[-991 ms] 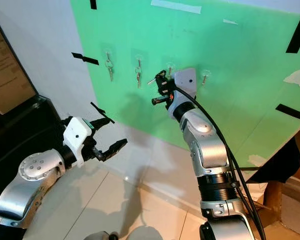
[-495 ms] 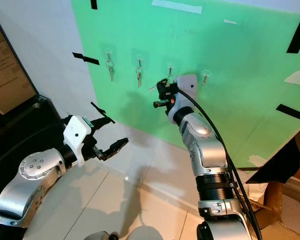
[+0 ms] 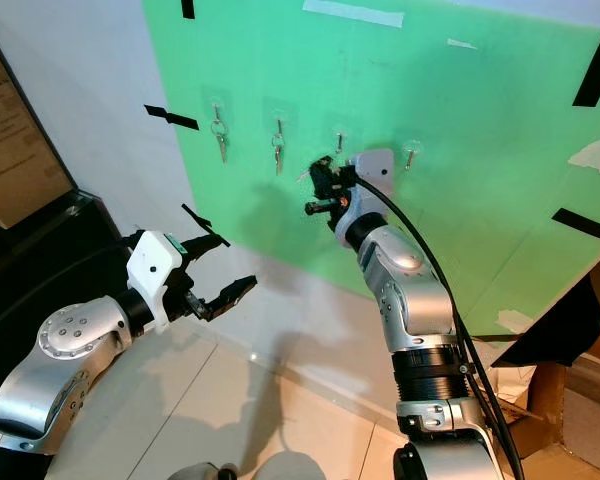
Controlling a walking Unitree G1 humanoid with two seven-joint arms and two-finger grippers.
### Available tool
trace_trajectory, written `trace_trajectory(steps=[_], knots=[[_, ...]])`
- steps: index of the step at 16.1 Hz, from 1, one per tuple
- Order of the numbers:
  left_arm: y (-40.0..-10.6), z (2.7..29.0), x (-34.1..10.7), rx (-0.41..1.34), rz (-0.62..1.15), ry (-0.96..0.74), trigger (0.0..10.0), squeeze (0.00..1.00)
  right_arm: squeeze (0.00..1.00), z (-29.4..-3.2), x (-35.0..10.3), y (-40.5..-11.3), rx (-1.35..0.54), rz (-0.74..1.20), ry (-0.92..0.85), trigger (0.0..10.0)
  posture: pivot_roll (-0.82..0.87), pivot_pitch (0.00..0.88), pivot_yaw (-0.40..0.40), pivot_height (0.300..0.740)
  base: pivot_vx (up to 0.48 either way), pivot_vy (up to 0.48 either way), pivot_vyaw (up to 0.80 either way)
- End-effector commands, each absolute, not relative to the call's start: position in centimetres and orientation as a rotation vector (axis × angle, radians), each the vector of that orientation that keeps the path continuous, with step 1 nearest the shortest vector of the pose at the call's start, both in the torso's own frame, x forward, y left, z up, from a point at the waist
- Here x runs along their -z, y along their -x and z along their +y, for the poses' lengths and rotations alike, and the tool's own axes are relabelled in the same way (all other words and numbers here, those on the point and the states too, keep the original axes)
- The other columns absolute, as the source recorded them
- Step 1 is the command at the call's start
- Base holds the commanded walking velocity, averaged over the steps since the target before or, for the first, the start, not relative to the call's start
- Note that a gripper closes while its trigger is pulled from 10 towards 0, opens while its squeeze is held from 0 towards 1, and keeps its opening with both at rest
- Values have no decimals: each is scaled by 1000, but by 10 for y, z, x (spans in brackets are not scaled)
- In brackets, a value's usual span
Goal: Hang keys on a hook
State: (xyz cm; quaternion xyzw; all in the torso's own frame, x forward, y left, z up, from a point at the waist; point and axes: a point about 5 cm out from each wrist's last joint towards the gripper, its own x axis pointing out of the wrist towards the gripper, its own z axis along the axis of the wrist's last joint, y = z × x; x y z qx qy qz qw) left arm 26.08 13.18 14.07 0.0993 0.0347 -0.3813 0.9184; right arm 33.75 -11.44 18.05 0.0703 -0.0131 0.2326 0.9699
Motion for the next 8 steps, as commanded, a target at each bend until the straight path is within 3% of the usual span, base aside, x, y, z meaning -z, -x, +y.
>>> trace_trajectory(steps=[1,8], knots=[[-262,133,-147,786,51,-217,10000,0,0,-111,-190,-335,-496,-80,-150,10000,-30,0,46,740,0,0,0],[-264,131,-148,792,50,-218,10000,0,0,-119,-192,-345,-413,-71,-166,10000,-30,0,48,740,0,0,0]])
